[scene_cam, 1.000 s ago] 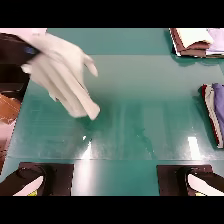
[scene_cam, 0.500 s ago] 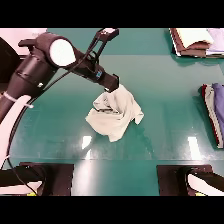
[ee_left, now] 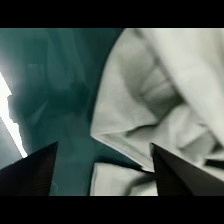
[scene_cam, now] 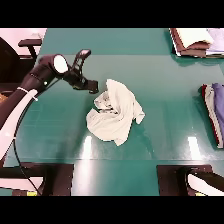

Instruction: Fold the shirts.

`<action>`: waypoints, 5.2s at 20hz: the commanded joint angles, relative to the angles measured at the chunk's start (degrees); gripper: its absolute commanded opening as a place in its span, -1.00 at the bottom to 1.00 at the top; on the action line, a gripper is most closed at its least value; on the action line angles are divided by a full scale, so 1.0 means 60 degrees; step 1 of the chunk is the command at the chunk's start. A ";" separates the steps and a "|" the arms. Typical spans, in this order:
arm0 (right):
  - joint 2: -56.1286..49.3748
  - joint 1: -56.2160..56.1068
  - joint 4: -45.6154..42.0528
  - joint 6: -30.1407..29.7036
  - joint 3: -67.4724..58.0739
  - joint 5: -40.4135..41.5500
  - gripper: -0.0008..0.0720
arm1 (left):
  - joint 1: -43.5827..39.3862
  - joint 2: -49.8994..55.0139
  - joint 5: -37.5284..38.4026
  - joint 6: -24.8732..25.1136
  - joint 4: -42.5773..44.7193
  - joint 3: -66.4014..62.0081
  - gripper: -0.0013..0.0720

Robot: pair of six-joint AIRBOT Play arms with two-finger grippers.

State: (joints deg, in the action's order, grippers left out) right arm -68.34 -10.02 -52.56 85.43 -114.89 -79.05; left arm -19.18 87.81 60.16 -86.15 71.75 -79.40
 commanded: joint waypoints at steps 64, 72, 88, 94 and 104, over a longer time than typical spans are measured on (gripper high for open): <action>0.2929 0.3745 -0.2896 0.0000 -0.0044 -0.1545 -0.92 | 0.1060 -0.8531 -0.0448 -0.0066 0.3767 -0.4404 -0.89; -0.0310 0.1818 -0.2342 0.0295 0.2055 -0.2240 -0.92 | 0.1060 -0.4047 0.3326 0.0164 0.3785 -0.3727 -0.88; -0.5319 0.1089 -0.1679 -0.0040 0.0579 -0.0477 0.29 | 0.3198 0.0568 0.1548 -0.0324 0.3020 -0.2422 0.50; -0.2991 0.1909 -0.1118 -0.0605 0.3005 -0.0823 0.27 | 0.4535 -0.1767 0.2346 0.0437 0.0933 0.0466 0.50; 0.0648 0.1861 -0.0324 -0.0714 0.7471 0.0499 0.26 | 0.4532 -0.4725 0.0466 0.1166 -0.2280 0.7777 0.50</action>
State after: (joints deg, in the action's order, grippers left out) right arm -69.08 1.10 -56.23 81.30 -74.96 -77.76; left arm 7.90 61.65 65.89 -81.03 64.20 -40.14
